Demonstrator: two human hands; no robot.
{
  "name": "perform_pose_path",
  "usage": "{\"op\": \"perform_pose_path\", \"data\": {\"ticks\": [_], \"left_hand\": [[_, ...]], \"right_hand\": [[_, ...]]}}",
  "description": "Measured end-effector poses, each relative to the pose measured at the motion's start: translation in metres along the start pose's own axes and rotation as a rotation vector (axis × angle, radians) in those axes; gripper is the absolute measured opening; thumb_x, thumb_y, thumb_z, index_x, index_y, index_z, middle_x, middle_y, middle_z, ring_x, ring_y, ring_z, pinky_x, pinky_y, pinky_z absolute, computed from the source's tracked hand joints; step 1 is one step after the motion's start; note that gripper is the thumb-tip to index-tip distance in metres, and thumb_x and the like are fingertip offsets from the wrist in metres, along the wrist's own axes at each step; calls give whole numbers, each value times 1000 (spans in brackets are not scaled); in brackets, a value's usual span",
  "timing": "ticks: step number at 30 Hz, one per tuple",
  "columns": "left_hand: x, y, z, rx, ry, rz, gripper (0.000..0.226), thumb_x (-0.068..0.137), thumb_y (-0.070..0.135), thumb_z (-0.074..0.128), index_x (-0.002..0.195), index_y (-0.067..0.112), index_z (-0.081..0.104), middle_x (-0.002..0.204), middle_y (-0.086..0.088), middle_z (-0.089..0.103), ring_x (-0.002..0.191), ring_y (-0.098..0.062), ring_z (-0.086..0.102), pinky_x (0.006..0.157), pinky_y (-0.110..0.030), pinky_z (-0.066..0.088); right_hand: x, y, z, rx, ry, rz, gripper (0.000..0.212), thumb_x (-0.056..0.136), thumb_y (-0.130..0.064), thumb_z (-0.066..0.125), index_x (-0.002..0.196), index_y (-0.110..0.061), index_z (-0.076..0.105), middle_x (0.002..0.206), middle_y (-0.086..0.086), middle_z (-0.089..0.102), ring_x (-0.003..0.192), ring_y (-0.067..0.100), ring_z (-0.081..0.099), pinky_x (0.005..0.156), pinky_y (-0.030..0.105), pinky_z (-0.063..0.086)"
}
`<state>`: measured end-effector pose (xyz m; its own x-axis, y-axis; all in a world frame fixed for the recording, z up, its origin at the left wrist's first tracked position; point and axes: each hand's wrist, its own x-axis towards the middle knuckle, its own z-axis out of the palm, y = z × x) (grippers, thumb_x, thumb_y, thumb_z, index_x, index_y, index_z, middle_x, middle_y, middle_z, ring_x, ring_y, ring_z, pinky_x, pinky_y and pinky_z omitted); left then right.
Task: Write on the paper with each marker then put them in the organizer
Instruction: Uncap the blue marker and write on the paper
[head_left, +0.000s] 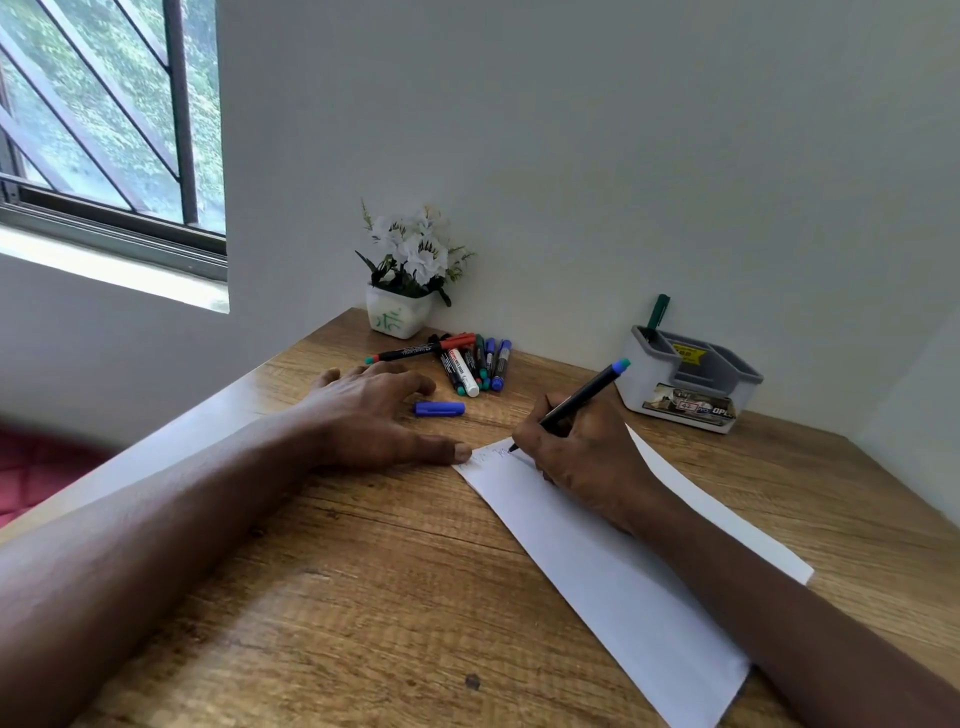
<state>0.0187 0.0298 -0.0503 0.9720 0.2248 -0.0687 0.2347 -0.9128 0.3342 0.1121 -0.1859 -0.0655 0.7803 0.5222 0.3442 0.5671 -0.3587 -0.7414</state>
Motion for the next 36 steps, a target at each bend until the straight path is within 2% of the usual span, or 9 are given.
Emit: {"op": "perform_pose_path", "data": {"ticks": [5,8,11,15,20,25,30,34,36], "left_hand": [[-2,3,-1,-8,-15,-14,104,64,90,49,154,40,33,166,2,25,151,-24,23,124,-54,10],[-3,3,-2,-14,-24,-18,107,61,90,47,154,39,32,166,1,24,152,-24,23,124,-54,10],[-2,3,-3,-9,-25,-16,108,60,91,46,154,40,32,167,1,23,152,-25,22,124,-55,10],[-3,3,-2,-14,-25,-14,110,58,91,45,154,39,32,167,2,22,152,-25,22,124,-55,10],[0,1,0,-13,-9,-12,107,61,91,48,154,40,33,167,1,24,152,-24,23,124,-55,11],[-1,0,0,-19,-13,-8,109,58,92,46,154,40,33,167,1,23,152,-26,23,124,-55,11],[2,-1,1,-23,-1,-5,108,60,93,48,153,40,34,166,1,26,150,-24,26,124,-55,14],[3,-3,2,-21,2,-1,108,59,93,47,152,41,35,166,1,26,150,-24,28,123,-55,15],[4,-4,2,-26,4,1,108,59,94,48,152,41,35,166,1,26,149,-24,29,123,-56,16]], "right_hand": [[0,-1,2,-12,32,16,19,84,-24,74,70,-15,65,58,-7,60,61,9,57,63,36,53],[2,0,1,7,61,42,24,84,-24,74,64,-20,62,52,-11,58,59,11,57,64,36,52],[1,0,2,-15,49,50,19,85,-24,74,69,-19,64,53,-13,60,61,9,59,66,37,55],[1,-2,1,-19,71,59,24,84,-23,75,65,-17,62,54,-6,60,58,13,58,64,36,54],[0,-2,4,-14,84,71,24,84,-22,77,66,-20,61,57,-11,60,61,9,58,63,29,48],[0,-4,3,-16,91,88,25,83,-24,76,65,-21,59,53,-9,60,58,11,59,63,32,52],[-2,-6,4,-17,120,104,18,84,-25,77,72,-19,65,64,-2,66,64,14,64,70,38,59],[-5,-9,4,-29,157,100,24,83,-24,78,69,-23,59,66,-3,63,66,14,61,66,34,54],[-4,-10,3,-17,141,121,21,83,-25,78,71,-22,62,67,-2,66,68,15,63,70,38,58]]}}
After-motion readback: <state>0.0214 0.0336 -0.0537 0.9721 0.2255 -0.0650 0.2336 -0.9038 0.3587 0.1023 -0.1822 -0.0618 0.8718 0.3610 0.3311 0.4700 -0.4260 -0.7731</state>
